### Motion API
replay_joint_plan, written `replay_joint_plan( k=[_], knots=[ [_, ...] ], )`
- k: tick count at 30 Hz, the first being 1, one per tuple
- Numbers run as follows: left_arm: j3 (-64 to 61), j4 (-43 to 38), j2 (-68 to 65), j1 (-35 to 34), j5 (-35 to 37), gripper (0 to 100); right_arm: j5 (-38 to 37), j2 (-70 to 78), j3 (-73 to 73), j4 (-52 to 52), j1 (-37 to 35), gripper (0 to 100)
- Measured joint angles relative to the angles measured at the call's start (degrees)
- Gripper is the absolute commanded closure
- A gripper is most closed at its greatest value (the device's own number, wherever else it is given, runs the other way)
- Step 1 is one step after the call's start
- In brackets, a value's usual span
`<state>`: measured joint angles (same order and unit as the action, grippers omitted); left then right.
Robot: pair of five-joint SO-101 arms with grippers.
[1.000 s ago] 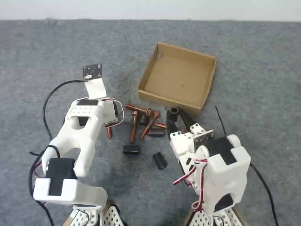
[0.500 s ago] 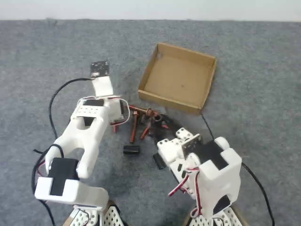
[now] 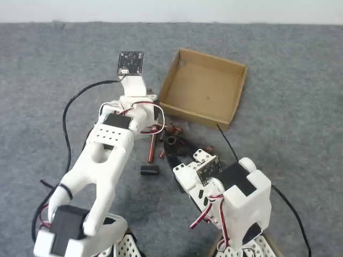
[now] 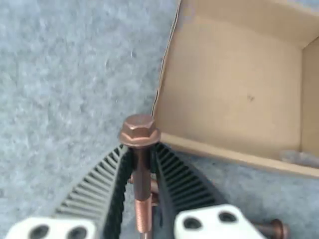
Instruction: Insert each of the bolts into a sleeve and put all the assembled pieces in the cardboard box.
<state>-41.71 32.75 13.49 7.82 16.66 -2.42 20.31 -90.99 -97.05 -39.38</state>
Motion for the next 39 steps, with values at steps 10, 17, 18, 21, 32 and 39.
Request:
replay_joint_plan(
  k=[10, 17, 18, 21, 32, 39],
  knots=[
    [-2.2, 0.0, 6.1, 0.3, 0.0, 99, 0.0, 0.0, 0.0, 0.0, 0.0, 99.2],
    [-9.5, -1.8, 13.9, 6.9, -0.1, 99, 0.0, 0.0, 0.0, 0.0, 0.0, 99.2],
    [-10.8, -3.3, 14.9, 8.0, 0.0, 99, 0.0, 0.0, 0.0, 0.0, 0.0, 99.2],
    [-16.5, -11.3, 17.3, 9.4, -0.1, 99, 0.0, 0.0, 0.0, 0.0, 0.0, 99.2],
    [-33.2, -40.9, 25.2, 9.8, 0.0, 99, 0.0, 0.0, 0.0, 0.0, 0.0, 99.2],
    [-33.2, -36.0, 33.4, 10.1, 0.0, 99, -0.3, 0.0, 0.0, 0.1, 2.5, 99.2]
  ],
)
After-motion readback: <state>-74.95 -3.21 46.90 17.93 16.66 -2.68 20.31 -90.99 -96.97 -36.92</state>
